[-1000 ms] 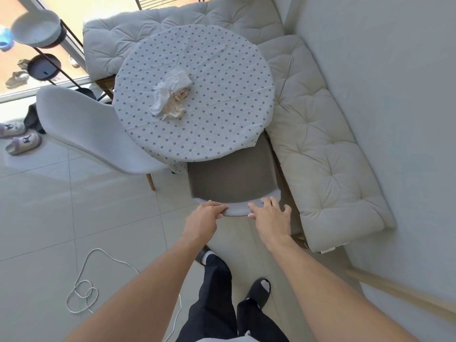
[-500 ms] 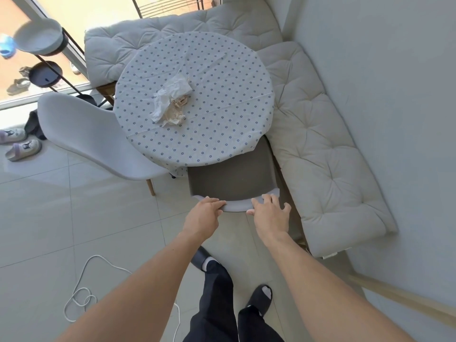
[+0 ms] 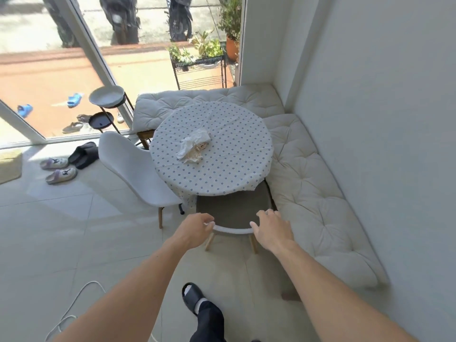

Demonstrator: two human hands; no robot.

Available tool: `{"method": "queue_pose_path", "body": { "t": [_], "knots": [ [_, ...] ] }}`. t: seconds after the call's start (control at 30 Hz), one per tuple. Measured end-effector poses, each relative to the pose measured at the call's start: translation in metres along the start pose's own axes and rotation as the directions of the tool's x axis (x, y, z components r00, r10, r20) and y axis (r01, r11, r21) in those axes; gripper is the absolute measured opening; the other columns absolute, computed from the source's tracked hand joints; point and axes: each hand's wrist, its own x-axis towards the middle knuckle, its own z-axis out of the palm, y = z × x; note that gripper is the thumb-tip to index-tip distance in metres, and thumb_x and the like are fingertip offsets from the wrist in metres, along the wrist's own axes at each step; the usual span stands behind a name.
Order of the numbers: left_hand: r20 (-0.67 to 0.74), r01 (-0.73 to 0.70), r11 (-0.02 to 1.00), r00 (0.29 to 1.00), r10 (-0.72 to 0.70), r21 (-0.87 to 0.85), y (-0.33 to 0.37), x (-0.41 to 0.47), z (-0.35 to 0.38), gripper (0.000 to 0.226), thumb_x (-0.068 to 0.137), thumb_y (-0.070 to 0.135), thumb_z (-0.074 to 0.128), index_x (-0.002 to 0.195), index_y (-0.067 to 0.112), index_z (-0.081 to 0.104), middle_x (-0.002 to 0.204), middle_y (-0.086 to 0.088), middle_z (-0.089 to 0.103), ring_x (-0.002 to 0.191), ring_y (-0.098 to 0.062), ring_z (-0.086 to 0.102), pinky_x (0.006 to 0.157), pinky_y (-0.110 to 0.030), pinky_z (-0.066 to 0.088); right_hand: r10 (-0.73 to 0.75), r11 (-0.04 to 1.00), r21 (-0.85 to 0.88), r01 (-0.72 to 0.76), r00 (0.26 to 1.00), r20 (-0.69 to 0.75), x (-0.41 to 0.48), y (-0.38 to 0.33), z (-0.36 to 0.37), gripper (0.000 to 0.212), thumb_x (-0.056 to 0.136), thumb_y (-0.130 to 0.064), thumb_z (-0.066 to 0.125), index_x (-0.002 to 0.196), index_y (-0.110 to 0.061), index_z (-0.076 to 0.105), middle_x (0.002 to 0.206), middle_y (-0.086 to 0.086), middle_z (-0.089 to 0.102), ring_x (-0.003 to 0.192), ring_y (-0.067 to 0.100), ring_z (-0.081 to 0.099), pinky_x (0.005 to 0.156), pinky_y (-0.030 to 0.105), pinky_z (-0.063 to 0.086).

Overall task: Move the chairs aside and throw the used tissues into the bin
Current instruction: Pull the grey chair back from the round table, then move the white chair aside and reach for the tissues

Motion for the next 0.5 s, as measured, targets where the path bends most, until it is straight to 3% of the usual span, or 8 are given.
{"method": "queue_pose_path", "body": {
  "t": [0.13, 0.27, 0.5],
  "knots": [
    [-0.165, 0.012, 0.998, 0.986, -0.022, -0.062, 0.013, -0.045, -0.038, 0.031, 0.104, 0.032, 0.052, 0.124, 0.024, 0.075, 0.123, 0.005, 0.076, 0.113, -0.015, 0.070, 0.100, -0.035, 0.055, -0.096, 0.995, 0.016, 0.097, 0.993, -0.069, -0.020, -0.010, -0.035, 0.046, 0.105, -0.048, 0.045, 0.140, -0.019, 0.055, 0.135, 0.005, 0.060, 0.127, 0.026, 0.052, 0.094, 0.047, 0.052],
    [-0.320, -0.001, 0.996, 0.947, -0.028, -0.088, 0.012, -0.091, -0.072, 0.031, 0.104, 0.026, 0.055, 0.126, 0.019, 0.076, 0.124, 0.005, 0.076, 0.112, -0.014, 0.070, 0.101, -0.036, 0.055, -0.188, 0.981, 0.024, 0.192, 0.973, -0.132, -0.033, -0.031, -0.062, 0.048, 0.105, -0.049, 0.046, 0.141, -0.018, 0.055, 0.136, 0.005, 0.061, 0.130, 0.025, 0.052, 0.099, 0.047, 0.052],
    [-0.439, 0.079, 0.985, 0.888, -0.139, -0.153, -0.031, -0.169, -0.117, 0.034, 0.103, 0.032, 0.057, 0.131, 0.021, 0.073, 0.128, 0.006, 0.074, 0.115, -0.013, 0.068, 0.103, -0.033, 0.054, -0.336, 0.939, 0.011, 0.343, 0.925, -0.176, -0.049, -0.091, -0.089, 0.049, 0.104, -0.048, 0.050, 0.142, -0.017, 0.051, 0.137, 0.006, 0.059, 0.127, 0.027, 0.054, 0.101, 0.045, 0.051]
  ]
}}
